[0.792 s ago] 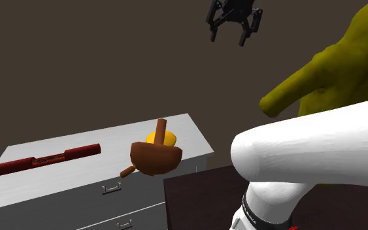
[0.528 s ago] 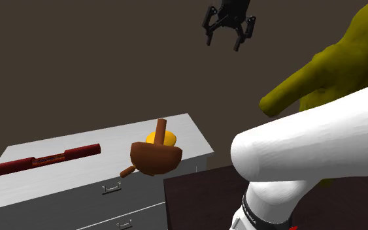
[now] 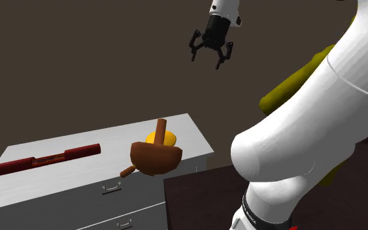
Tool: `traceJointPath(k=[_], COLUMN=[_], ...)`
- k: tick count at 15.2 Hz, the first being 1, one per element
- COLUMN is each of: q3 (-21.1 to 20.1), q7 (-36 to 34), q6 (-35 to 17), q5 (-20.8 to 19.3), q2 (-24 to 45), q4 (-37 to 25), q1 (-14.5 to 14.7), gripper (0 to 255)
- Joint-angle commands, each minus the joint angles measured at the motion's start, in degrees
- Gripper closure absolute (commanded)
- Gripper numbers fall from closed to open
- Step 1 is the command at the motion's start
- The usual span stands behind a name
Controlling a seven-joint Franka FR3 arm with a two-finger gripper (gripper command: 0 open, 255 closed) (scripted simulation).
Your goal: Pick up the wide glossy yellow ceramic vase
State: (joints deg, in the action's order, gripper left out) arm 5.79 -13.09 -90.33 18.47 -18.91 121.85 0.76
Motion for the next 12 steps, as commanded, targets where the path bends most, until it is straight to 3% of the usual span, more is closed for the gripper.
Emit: traceJointPath(k=[1,12], q3=[0.65,1.65], q7=[-1.28,-6.50], q6=[0.50,3.13], q5=[2.77,19.50], q2=[5.42,33.01], q4=[-2.19,-11.71], q1=[0.07,-0.86], gripper=[0,0])
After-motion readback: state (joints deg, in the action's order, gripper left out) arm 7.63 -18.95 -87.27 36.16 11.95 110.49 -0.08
